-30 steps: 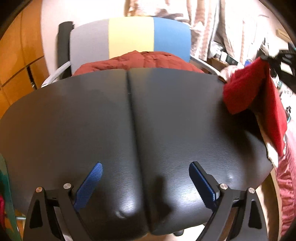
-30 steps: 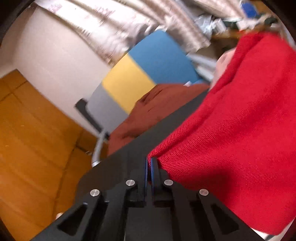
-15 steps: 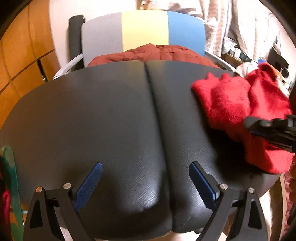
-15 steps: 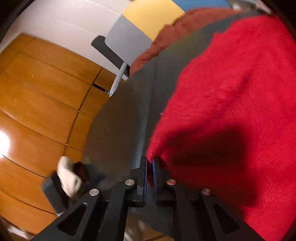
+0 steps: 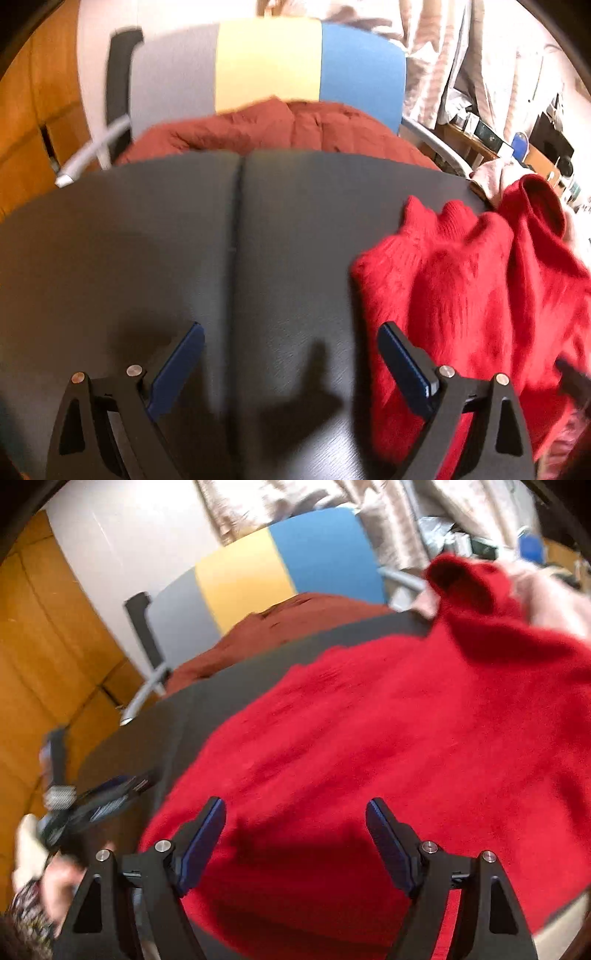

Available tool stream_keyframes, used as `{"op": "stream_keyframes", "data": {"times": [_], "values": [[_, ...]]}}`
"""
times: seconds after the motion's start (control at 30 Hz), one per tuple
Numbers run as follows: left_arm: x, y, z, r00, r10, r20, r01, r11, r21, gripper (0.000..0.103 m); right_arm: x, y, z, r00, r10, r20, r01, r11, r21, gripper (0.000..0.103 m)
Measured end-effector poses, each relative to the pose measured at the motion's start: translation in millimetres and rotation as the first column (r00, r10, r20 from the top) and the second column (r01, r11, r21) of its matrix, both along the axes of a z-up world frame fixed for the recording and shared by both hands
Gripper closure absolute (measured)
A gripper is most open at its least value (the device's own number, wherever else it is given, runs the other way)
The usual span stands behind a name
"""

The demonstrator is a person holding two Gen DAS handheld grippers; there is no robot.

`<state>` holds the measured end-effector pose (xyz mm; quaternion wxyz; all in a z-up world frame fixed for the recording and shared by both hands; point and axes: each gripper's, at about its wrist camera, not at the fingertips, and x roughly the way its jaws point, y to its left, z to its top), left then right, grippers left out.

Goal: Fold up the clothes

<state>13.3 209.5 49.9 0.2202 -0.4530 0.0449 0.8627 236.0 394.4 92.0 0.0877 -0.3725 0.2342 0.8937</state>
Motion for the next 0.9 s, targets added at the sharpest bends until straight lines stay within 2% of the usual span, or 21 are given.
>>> {"op": "stream_keyframes", "data": {"times": [0.07,0.1,0.13,0.17,0.2,0.23,0.27,0.37,0.4,0.43,0.47,0.5,0.53,0.57,0.7,0.77,0.8,0.9], "values": [[-6,17,-5,0.998,-0.047,0.039,0.046,0.999,0.025,0.007,1,-4,-8,1.000,-0.011,0.023,0.009,0.999,0.051,0.023],[-7,26,-9,0.996,-0.073,0.059,0.071,0.997,0.033,0.006,5,-11,-14,0.999,-0.009,0.040,0.006,0.998,0.069,0.019],[-8,36,-18,0.991,-0.103,0.085,0.101,0.995,0.027,0.006,5,-19,-20,0.998,-0.007,0.066,0.001,0.997,0.081,0.016],[-9,44,-25,0.988,-0.114,0.104,0.115,0.993,-0.009,0.006,6,-28,-26,0.996,-0.005,0.092,-0.004,0.996,0.093,0.015],[-6,53,-32,0.988,-0.119,0.099,0.126,0.990,-0.065,0.005,7,-33,-33,0.993,0.001,0.118,-0.012,0.996,0.090,0.015],[-1,60,-34,0.990,-0.134,0.051,0.139,0.984,-0.109,0.004,10,-35,-38,0.992,0.010,0.127,-0.022,0.996,0.091,0.015],[3,63,-34,0.989,-0.146,0.020,0.147,0.982,-0.121,0.004,13,-37,-40,0.992,0.019,0.123,-0.032,0.993,0.110,0.015],[5,63,-36,0.991,-0.130,0.018,0.131,0.988,-0.084,0.004,18,-50,-45,0.989,0.059,0.137,-0.088,0.973,0.213,0.015],[5,64,-35,0.992,-0.126,0.018,0.127,0.989,-0.077,0.010,21,-52,-47,0.989,0.057,0.133,-0.087,0.969,0.231,0.015],[6,64,-33,0.992,-0.128,0.019,0.129,0.989,-0.069,0.034,23,-52,-48,0.991,0.050,0.124,-0.079,0.967,0.241,0.016],[9,65,-30,0.989,-0.143,0.022,0.144,0.988,-0.062,0.052,25,-52,-49,0.992,0.047,0.116,-0.074,0.967,0.244,0.017],[11,65,-28,0.987,-0.158,0.025,0.159,0.986,-0.054,0.084,26,-51,-50,0.993,0.046,0.107,-0.070,0.968,0.240,0.034],[14,66,-25,0.984,-0.174,0.027,0.175,0.984,-0.046,0.088,27,-51,-51,0.994,0.045,0.099,-0.067,0.969,0.236,0.072],[17,66,-22,0.982,-0.189,0.030,0.190,0.981,-0.039,0.091,28,-50,-51,0.995,0.044,0.090,-0.064,0.971,0.232,0.091],[20,44,1,0.977,-0.211,0.029,0.209,0.976,0.054,0.093,30,-58,-38,0.998,0.050,0.044,-0.058,0.981,0.188,0.096],[17,23,22,0.982,-0.190,0.007,0.188,0.977,0.097,0.095,31,-62,-30,0.998,0.053,0.020,-0.056,0.985,0.163,0.099],[15,10,34,0.985,-0.172,-0.016,0.173,0.979,0.110,0.100,32,-65,-26,0.998,0.054,0.008,-0.055,0.987,0.151,0.099],[9,-39,76,0.990,-0.097,-0.106,0.111,0.984,0.141,0.100,31,-73,-14,0.997,0.067,-0.026,-0.063,0.992,0.109,0.099]]}}
